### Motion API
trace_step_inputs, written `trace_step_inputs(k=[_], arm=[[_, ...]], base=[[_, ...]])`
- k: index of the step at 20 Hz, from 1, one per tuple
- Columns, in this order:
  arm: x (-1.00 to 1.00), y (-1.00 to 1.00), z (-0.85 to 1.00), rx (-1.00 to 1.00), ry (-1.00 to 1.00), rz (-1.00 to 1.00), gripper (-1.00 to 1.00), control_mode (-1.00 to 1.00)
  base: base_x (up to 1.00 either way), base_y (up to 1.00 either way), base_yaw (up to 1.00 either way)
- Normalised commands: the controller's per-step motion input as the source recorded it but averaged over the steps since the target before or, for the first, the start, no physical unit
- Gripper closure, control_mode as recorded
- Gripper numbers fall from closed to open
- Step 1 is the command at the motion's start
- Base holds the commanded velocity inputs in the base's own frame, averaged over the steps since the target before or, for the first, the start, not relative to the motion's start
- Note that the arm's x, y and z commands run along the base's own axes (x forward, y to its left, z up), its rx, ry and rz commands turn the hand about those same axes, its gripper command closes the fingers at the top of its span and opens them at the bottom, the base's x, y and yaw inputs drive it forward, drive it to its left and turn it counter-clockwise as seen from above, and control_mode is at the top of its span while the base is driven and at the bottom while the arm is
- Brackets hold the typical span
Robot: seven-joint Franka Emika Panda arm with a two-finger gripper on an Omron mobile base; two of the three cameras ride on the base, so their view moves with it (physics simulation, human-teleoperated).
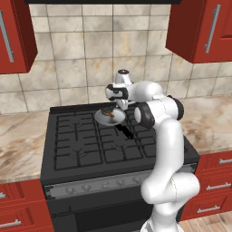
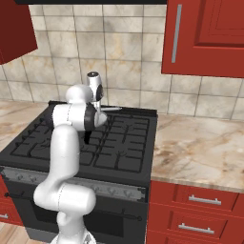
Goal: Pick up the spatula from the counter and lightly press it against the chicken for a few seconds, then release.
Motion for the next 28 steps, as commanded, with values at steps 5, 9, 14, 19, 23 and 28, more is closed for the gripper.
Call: trace_step_inputs(k=[5,9,14,19,23,28], arm=[[0.0,0.06,-0.09,-0.03,0.0,0.01,1.0,-1.0],[0.0,0.03,-0.12,-0.03,0.0,0.01,1.0,-1.0],[0.0,0.02,-0.13,-0.03,0.0,0.01,1.0,-1.0],[0.0,0.05,-0.15,-0.03,0.0,0.0,1.0,-1.0],[0.0,0.05,-0.03,-0.01,0.0,0.02,1.0,-1.0],[-0.21,0.02,0.25,0.0,-0.08,0.06,1.0,-1.0]], base=[[0.0,0.0,0.0],[0.0,0.0,0.0],[0.0,0.0,0.0],[0.0,0.0,0.0],[0.0,0.0,0.0],[0.0,0.0,0.0]])
